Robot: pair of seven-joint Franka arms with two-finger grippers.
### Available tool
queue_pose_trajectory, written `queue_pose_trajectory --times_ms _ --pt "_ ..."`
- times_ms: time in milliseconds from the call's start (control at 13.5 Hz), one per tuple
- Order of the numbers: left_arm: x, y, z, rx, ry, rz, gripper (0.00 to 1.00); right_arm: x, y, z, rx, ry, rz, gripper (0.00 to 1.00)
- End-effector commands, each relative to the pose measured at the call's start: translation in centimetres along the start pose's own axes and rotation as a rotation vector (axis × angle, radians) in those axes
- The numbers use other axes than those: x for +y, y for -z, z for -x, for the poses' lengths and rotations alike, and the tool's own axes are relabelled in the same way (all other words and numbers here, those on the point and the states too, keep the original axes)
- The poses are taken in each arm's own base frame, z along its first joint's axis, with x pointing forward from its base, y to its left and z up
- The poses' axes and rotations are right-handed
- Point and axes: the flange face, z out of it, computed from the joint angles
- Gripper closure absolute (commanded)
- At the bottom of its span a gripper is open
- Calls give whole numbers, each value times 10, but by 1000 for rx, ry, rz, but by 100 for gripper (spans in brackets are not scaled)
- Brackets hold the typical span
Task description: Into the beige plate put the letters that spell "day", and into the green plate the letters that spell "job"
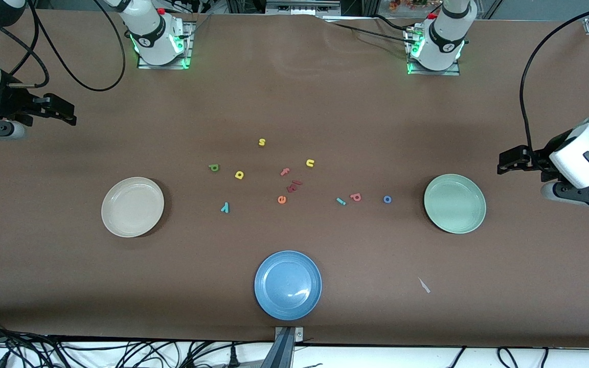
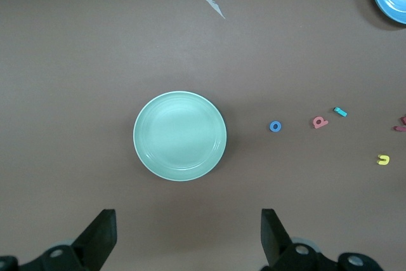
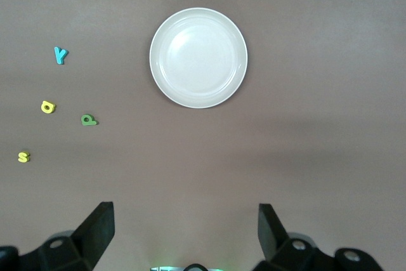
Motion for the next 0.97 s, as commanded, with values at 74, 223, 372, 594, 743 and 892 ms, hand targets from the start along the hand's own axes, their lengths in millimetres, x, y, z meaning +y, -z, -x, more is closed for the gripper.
queue_pose_trajectory --times_ms 74,223,372,594,743,892 --pt "-2 3 1 8 -9 -61 0 7 6 -2 -3 -3 -5 0" --pt "-1 4 1 10 -11 -57 0 7 6 -3 -1 3 -2 0" --pt "-1 4 1 10 -11 -55 0 7 5 -3 -4 3 -4 0" --pt "-1 4 1 10 -12 -54 0 7 6 -3 -3 3 -4 0" --pt "-1 5 1 12 -12 -54 0 7 6 -3 -1 3 -4 0" --pt "-2 5 1 12 -11 -52 0 7 6 -3 -1 3 -4 0"
